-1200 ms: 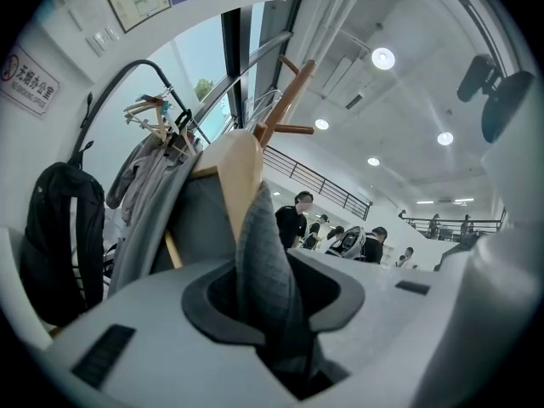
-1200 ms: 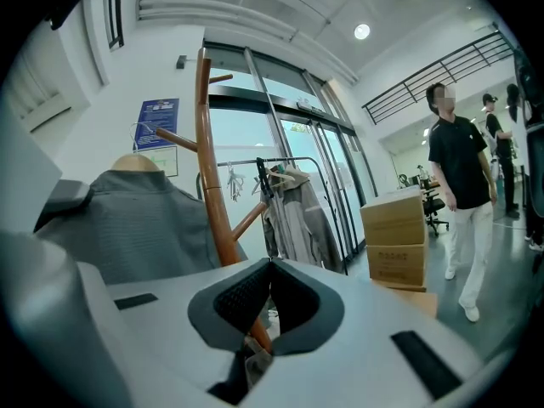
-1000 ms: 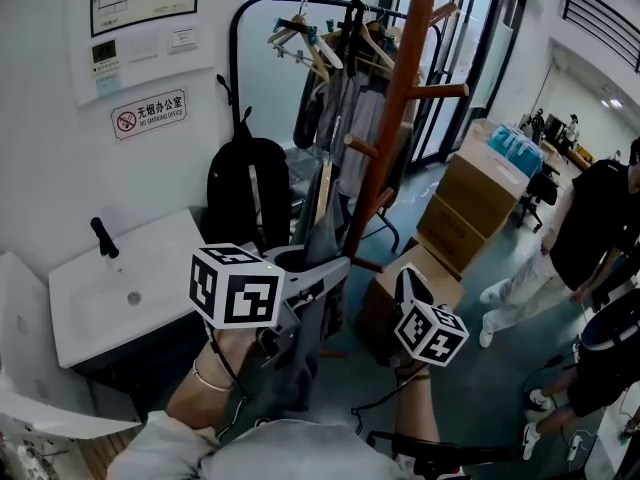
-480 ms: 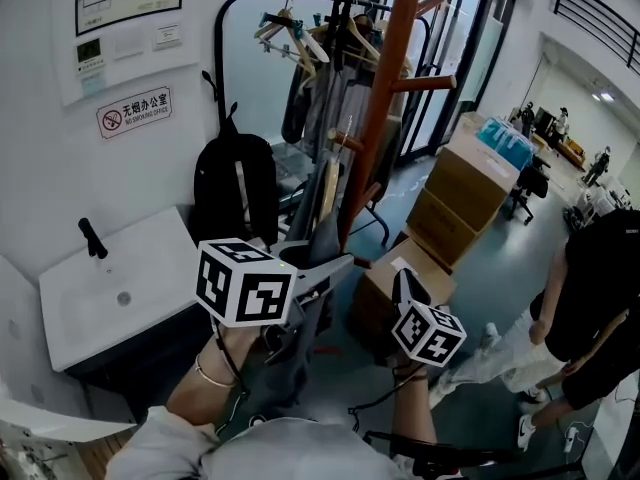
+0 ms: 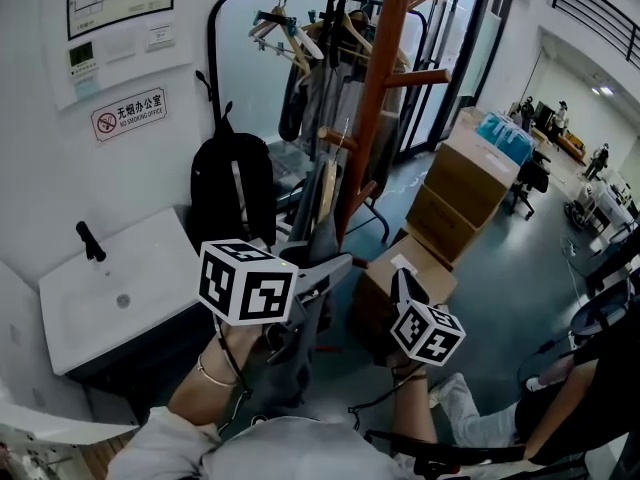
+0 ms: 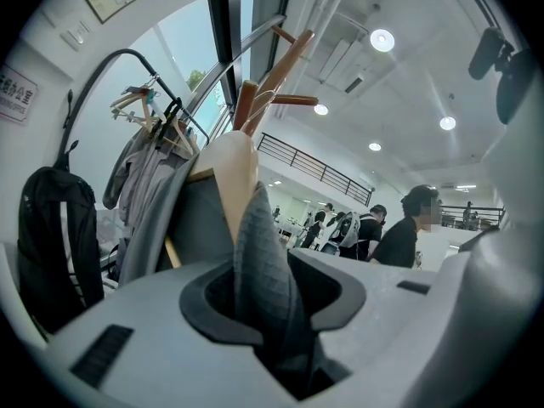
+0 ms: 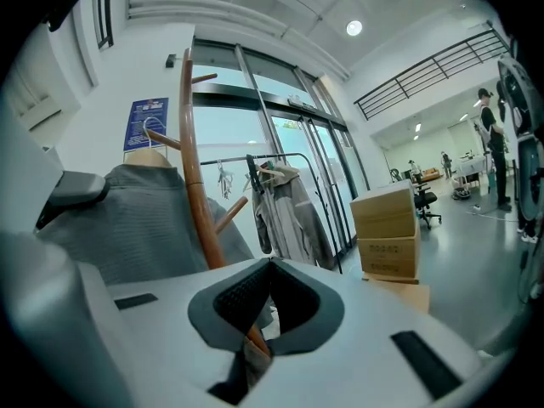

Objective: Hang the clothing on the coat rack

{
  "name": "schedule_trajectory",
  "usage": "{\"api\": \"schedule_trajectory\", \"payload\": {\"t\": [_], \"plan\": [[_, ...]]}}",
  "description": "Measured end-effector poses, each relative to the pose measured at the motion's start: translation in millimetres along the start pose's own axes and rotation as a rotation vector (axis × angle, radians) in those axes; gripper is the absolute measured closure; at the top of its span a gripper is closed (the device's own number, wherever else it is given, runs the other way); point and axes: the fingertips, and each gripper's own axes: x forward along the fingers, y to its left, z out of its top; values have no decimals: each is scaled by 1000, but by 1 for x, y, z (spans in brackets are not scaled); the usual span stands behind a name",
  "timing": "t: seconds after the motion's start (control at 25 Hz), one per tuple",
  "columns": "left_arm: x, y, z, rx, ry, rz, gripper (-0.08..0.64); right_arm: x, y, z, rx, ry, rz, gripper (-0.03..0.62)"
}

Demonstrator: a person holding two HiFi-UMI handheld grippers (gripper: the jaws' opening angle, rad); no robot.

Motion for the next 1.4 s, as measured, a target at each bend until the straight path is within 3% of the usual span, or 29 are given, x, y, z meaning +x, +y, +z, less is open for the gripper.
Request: {"api": "schedule_trajectory", "payload": {"t": [1.4], "plan": [[36, 24, -22, -103, 25, 28, 436, -3, -31, -7, 22, 32, -42, 569]]}}
